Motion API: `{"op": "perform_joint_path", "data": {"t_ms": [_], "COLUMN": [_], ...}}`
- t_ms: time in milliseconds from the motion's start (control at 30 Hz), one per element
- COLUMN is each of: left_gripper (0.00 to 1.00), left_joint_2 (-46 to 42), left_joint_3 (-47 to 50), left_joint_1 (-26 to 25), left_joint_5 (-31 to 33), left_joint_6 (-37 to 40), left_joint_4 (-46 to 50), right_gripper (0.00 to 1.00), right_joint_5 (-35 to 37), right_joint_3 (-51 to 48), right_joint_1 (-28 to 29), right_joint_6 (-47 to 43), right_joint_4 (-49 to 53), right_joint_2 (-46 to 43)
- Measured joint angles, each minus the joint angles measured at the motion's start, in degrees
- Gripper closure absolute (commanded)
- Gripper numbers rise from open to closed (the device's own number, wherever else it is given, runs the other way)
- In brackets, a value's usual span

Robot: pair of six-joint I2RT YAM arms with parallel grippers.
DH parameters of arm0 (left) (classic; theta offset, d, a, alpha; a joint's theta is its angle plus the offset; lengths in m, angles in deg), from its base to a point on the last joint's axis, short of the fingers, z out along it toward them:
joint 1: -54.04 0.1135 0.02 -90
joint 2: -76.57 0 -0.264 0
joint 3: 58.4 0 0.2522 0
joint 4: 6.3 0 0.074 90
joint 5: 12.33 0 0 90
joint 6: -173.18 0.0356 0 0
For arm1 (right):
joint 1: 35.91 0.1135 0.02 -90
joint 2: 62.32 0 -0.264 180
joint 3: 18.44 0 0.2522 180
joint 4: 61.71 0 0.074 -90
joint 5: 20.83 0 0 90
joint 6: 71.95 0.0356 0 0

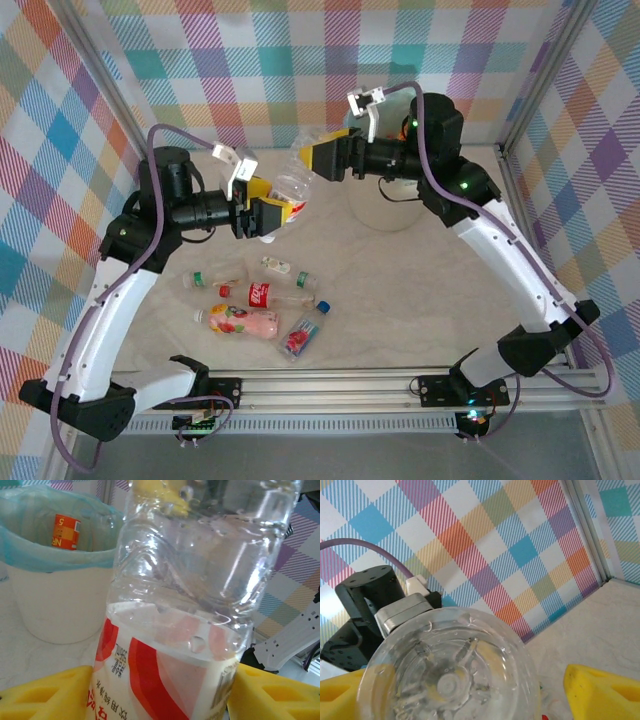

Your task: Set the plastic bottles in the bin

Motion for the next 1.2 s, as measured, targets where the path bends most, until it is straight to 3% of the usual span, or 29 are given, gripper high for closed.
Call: {"op": "perform_joint_path", "data": {"t_ms": [167,300,433,633,900,1200], "left_gripper": [0.34,0.31,0.17,0.00,0.00,0.00], "left_joint_2": [-1.1,-1.0,-0.3,-1.5,-6.5,-5.2], "left_joint_3": [0.3,0.3,0.0,0.0,0.4,0.3], "left_joint_1": [0.0,0.0,-0.3,-0.4,-0.4,-0.4], "left_joint_5": [1.2,0.8,-0.4,0.3,4.3,7.3], "left_joint_6": [-0.1,-0.1,0.5,0.0,-0.1,0.2], "left_joint_4": [0.3,0.3,0.2,-1.8,-3.6,-3.5], "right_gripper": [0.34,0.37,0.39,0.42,0.46,0.47], "right_joint_5": [-1.5,-0.9,2.0,11.5,26.9,46.9], "right_joint_3": [2.7,1.4,-1.5,-1.5,8.1,21.3], "right_joint_1": [0.2,0.3,0.5,0.4,0.3,-3.1], "right_joint_6": [-0.7,-1.2,-2.3,-7.3,-18.6,-37.1], "right_joint_4": [1.4,1.5,1.7,5.6,11.8,9.5], "right_joint_2": [1.2,0.0,-3.1,-6.3,-4.9,4.2]}}
